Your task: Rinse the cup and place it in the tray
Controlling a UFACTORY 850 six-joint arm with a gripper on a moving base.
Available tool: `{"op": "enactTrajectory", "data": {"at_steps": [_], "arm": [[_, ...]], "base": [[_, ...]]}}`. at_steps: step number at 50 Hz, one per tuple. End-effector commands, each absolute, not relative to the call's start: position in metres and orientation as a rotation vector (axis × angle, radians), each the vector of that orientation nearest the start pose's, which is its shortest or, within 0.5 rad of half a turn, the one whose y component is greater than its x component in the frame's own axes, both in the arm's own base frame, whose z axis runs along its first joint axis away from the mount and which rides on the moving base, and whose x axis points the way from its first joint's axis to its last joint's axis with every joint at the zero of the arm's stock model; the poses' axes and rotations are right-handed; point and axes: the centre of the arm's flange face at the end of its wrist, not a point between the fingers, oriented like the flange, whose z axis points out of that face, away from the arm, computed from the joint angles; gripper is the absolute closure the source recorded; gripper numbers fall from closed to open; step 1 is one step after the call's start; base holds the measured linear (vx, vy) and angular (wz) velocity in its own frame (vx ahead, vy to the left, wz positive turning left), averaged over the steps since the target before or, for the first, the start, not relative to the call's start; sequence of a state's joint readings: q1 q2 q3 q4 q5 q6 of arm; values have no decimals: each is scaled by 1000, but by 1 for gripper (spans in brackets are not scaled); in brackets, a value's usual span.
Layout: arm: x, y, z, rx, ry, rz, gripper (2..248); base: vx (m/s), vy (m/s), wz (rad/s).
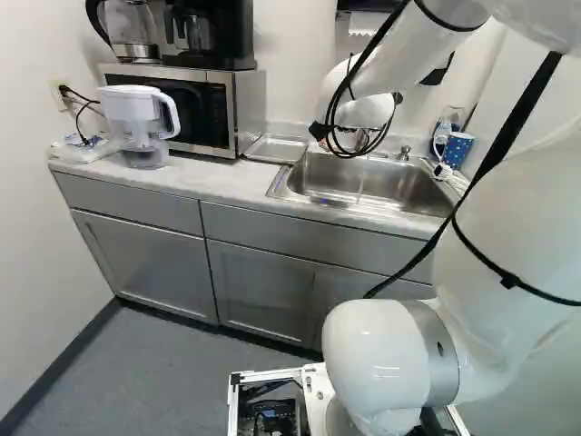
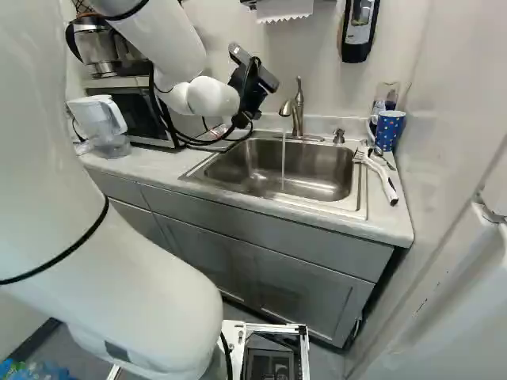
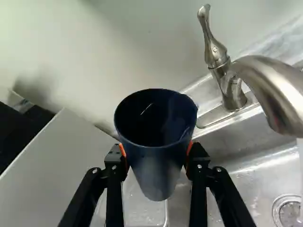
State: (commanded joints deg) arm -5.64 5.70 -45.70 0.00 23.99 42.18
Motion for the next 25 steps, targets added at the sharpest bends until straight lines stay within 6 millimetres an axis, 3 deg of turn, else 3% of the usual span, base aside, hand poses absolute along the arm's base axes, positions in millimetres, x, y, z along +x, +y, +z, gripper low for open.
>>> {"op": "enactTrajectory", "data": {"at_steps": [25], "arm": [[473, -47, 581, -1823, 1114, -1487, 125]], "base": [[0, 0, 0]]}}
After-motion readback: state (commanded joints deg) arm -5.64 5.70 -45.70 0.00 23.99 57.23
